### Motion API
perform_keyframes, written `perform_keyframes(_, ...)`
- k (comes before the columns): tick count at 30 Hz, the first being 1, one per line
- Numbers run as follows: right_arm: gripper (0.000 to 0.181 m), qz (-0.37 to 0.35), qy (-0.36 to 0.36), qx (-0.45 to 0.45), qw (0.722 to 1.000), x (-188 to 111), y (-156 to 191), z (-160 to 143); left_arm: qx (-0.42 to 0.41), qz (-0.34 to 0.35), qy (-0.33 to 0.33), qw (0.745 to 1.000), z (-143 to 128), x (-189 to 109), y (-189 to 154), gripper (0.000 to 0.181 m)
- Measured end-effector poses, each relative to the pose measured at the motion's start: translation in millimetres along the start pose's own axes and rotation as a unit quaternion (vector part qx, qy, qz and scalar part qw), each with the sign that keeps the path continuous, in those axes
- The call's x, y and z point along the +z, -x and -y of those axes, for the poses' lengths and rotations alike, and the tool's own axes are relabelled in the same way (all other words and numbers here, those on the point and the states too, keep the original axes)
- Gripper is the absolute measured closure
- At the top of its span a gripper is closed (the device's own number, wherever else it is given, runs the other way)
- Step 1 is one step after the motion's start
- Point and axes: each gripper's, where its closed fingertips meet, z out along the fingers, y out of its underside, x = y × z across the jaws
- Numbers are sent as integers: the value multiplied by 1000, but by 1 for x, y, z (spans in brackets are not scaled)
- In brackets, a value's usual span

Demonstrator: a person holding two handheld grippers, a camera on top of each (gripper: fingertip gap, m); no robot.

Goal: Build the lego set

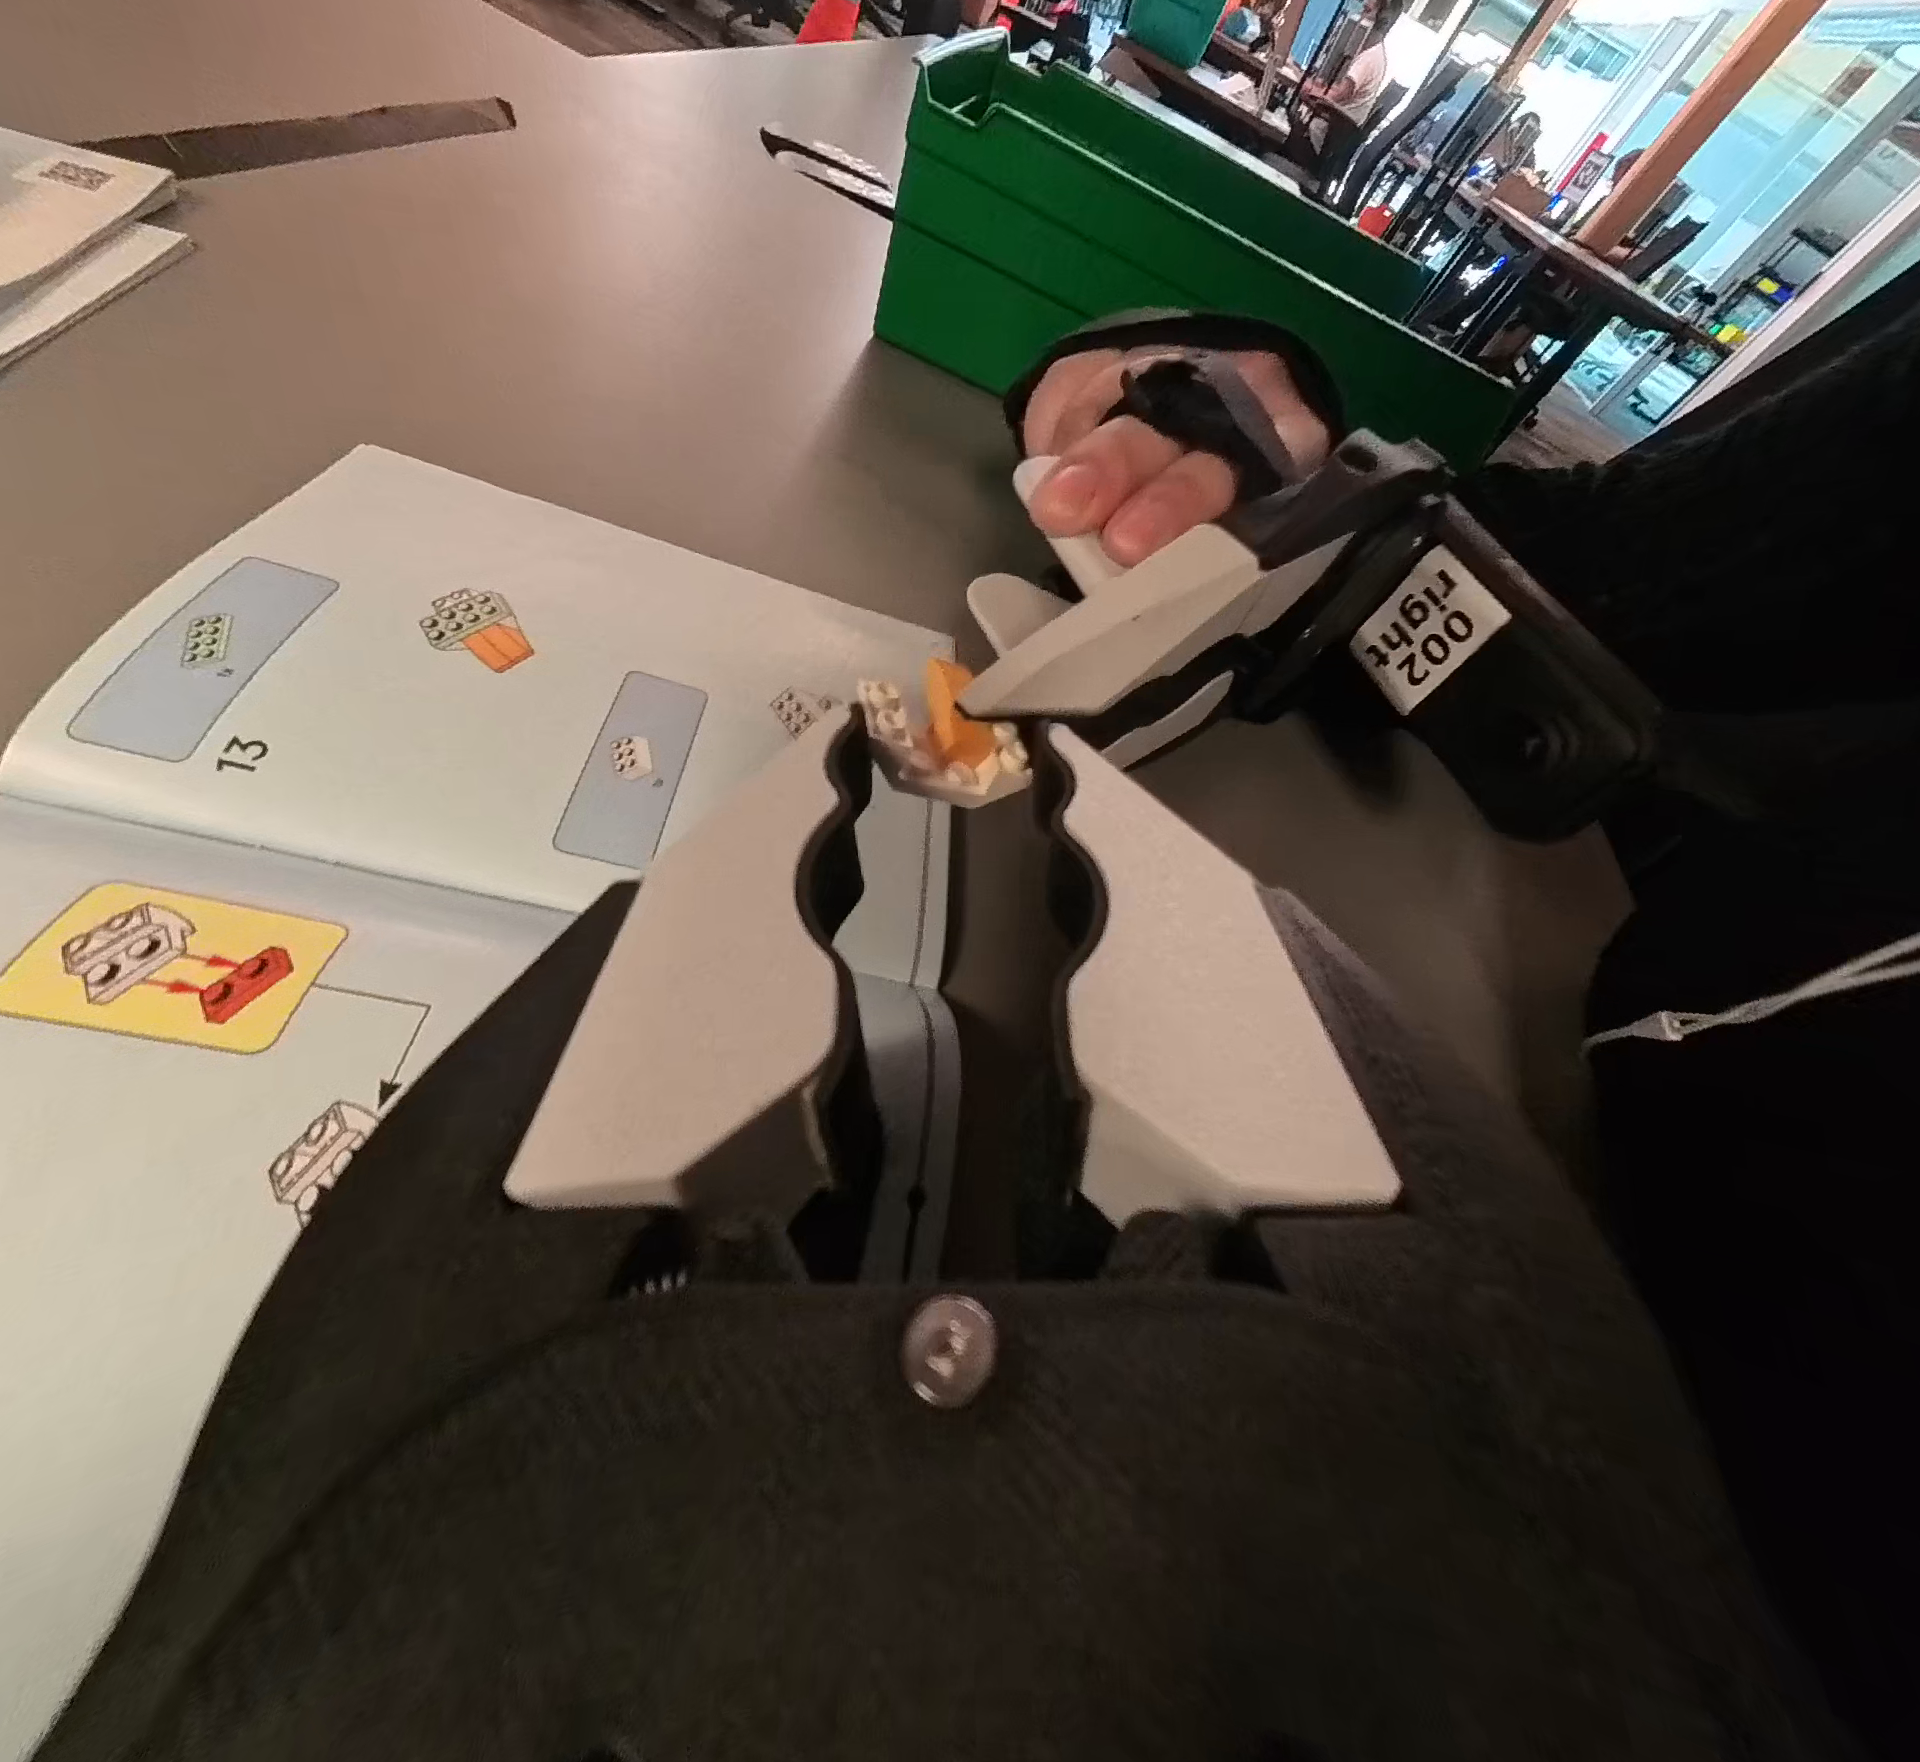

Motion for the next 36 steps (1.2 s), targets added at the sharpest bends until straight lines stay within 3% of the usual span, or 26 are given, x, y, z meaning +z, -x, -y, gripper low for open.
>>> perform_keyframes(5, 171, 6, 18, -14, 1000, 3, 3, -1, -13, 4, 8, 1000, -3, 0, 3, 153)
perform_keyframes(16, 174, 2, 40, 51, 998, 6, -3, -2, -37, -11, -12, 999, 2, -4, 3, 153)
perform_keyframes(36, 171, -21, 30, 38, 999, 6, -5, -3, -45, -10, -15, 999, 2, -4, 4, 152)
